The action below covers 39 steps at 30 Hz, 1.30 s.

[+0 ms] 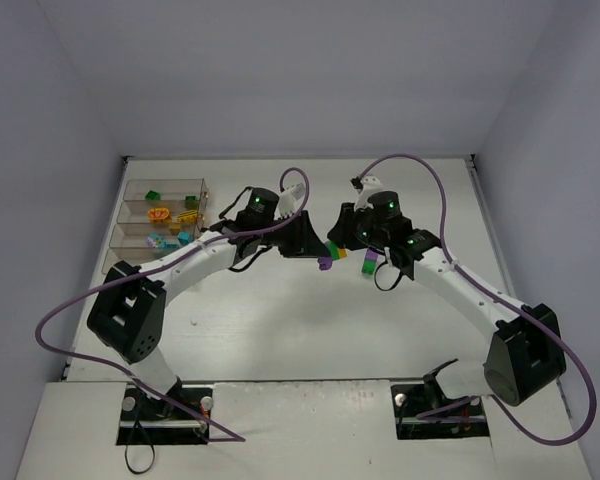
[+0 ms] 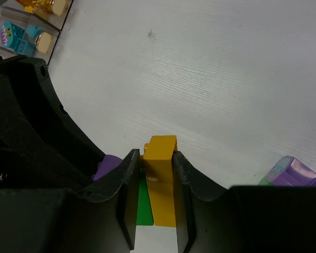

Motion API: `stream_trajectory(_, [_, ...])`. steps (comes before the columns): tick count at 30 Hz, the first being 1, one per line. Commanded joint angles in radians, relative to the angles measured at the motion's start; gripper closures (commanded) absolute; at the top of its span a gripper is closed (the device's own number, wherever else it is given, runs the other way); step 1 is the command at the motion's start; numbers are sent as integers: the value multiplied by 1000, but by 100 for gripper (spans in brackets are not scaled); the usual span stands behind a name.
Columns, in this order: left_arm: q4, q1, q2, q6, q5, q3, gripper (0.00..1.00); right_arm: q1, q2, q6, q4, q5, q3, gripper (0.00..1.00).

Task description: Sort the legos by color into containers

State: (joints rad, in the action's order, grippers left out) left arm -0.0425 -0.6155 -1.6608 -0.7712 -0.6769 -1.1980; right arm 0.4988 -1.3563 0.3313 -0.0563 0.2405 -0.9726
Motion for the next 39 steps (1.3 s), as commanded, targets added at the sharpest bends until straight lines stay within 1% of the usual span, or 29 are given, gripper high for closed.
stream_trajectory(1, [101,-12,18,-19,-33,-37,94,3,51,8,-79,0,0,100])
stream_trajectory(3, [105,-12,27,-19,-30,-29,100,1,52,5,-79,-7,6,100])
stream_trajectory(19, [128,-10,139,49,14,29,100,-11,48,9,-76,-47,52,100])
stream_trajectory(28, [154,-9,156,39,7,66,100,-28,39,12,-68,-49,61,100])
stream_trajectory(39, [168,5,164,35,0,75,100,-31,17,9,-70,-47,49,100])
